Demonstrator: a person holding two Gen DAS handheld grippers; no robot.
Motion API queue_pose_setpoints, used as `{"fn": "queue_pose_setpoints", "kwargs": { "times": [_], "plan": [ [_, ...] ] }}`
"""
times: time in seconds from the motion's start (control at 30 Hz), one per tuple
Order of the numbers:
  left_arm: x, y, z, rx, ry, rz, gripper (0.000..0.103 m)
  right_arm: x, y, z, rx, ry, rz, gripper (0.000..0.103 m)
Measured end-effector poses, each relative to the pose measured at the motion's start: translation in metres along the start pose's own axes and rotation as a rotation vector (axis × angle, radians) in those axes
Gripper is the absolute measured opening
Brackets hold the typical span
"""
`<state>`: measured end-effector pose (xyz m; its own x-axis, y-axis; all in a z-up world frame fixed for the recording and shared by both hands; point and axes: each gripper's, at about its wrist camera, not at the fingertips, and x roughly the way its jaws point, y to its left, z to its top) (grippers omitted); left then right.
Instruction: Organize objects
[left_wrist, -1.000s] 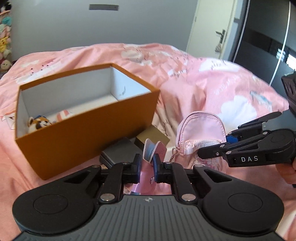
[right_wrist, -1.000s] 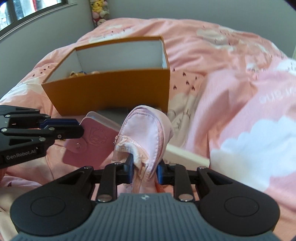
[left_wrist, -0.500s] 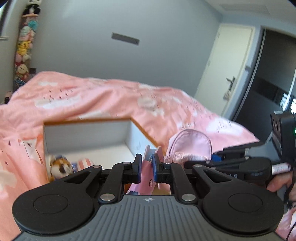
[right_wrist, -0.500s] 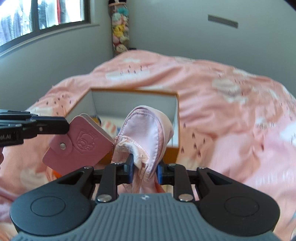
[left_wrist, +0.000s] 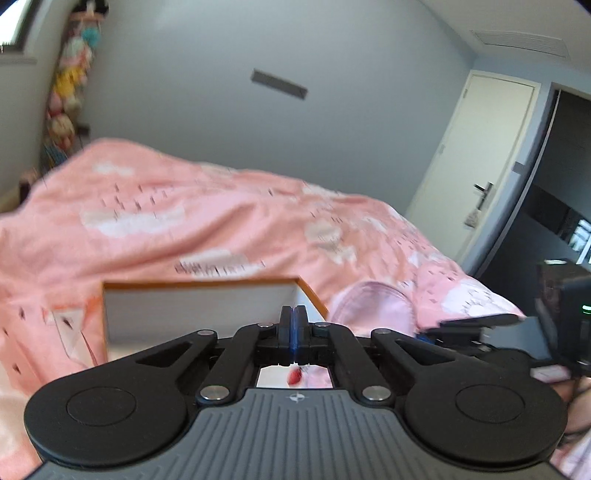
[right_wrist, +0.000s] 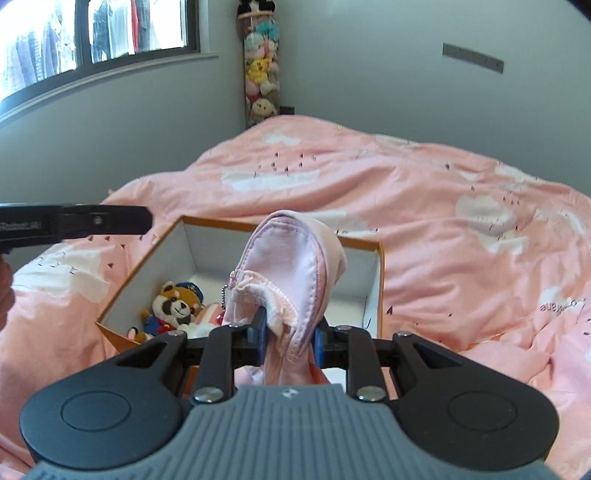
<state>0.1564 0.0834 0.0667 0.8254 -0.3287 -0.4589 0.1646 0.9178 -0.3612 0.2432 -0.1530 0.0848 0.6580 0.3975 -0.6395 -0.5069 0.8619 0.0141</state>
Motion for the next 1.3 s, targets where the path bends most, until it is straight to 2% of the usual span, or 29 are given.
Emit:
{"fn": "queue_pose_setpoints", "kwargs": {
  "times": [0.13, 0.27, 0.33, 0.4, 0.43, 0.5, 0.57, 0.63, 0.77, 0.93, 1.03, 1.07, 1.1, 1.3],
  "plan": [
    [-0.005, -0.001, -0.021, 0.046, 0.071, 0.0, 0.0, 0.003, -0.001, -0.016, 0.017, 0.017, 0.022, 0.025],
    [-0.007, 0.001, -0.046, 0.015, 0.16, 0.006, 0.006, -0.008, 0.006, -0.032, 0.006, -0.015, 0.009, 0.025],
    [-0.006, 0.001, -0.059, 0.005, 0.215, 0.038, 0.017, -0.015, 0.009, -0.039, 0.007, -0.037, 0.004, 0.025],
    [-0.007, -0.004, -0.07, 0.032, 0.259, 0.105, 0.029, -0.022, 0.011, -0.044, 0.014, -0.05, 0.004, 0.025],
    [-0.008, -0.007, -0.075, 0.063, 0.276, 0.139, 0.033, -0.026, 0.013, -0.047, 0.021, -0.053, 0.005, 0.025],
    [-0.008, -0.016, -0.085, 0.143, 0.324, 0.193, 0.05, -0.032, 0.014, -0.051, 0.032, -0.06, 0.006, 0.025],
    [-0.007, -0.024, -0.095, 0.211, 0.382, 0.221, 0.059, -0.037, 0.016, -0.055, 0.042, -0.059, 0.009, 0.025],
    [-0.004, -0.026, -0.107, 0.25, 0.439, 0.218, 0.061, -0.041, 0.017, -0.06, 0.052, -0.055, 0.012, 0.025],
    [0.004, -0.018, -0.128, 0.246, 0.511, 0.241, 0.067, -0.046, 0.022, -0.07, 0.072, -0.047, 0.014, 0.025],
    [0.01, -0.01, -0.143, 0.233, 0.559, 0.249, 0.066, -0.042, 0.029, -0.088, 0.085, 0.003, 0.03, 0.025],
    [0.01, -0.006, -0.145, 0.225, 0.561, 0.278, 0.043, -0.036, 0.03, -0.101, 0.111, 0.043, 0.026, 0.025],
    [0.01, -0.006, -0.146, 0.233, 0.559, 0.292, 0.032, -0.034, 0.031, -0.105, 0.114, 0.052, 0.019, 0.025],
    [0.009, -0.006, -0.146, 0.241, 0.558, 0.302, 0.026, -0.032, 0.031, -0.109, 0.116, 0.06, 0.012, 0.025],
    [0.0, -0.005, -0.144, 0.205, 0.519, 0.312, 0.02, -0.032, 0.03, -0.117, 0.132, 0.071, 0.01, 0.025]
  ]
}}
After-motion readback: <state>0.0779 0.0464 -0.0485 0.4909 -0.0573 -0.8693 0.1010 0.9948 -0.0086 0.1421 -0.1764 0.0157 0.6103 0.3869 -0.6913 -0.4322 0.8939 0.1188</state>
